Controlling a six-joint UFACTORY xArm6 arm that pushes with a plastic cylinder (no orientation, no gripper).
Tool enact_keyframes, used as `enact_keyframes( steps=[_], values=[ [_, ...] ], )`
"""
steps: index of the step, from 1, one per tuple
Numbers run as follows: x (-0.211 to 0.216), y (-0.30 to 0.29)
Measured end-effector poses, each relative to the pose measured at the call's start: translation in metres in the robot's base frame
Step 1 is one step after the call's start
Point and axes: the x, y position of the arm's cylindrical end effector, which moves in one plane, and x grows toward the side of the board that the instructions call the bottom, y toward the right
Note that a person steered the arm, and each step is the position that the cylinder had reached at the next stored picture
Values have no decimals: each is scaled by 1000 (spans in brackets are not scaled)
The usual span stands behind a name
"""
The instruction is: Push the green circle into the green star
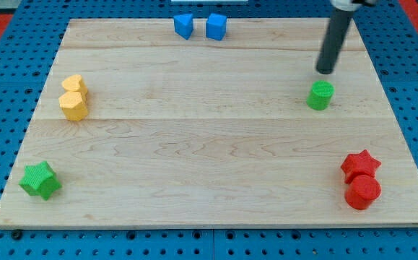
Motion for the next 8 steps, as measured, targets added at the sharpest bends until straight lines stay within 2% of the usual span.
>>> enact_keyframes(
  steps=[2, 3, 4, 5, 6, 8],
  values=[
    [41, -17],
    [49, -81],
    [61, -104],
    [79, -69],
    [91, -108],
    [74, -248]
  ],
)
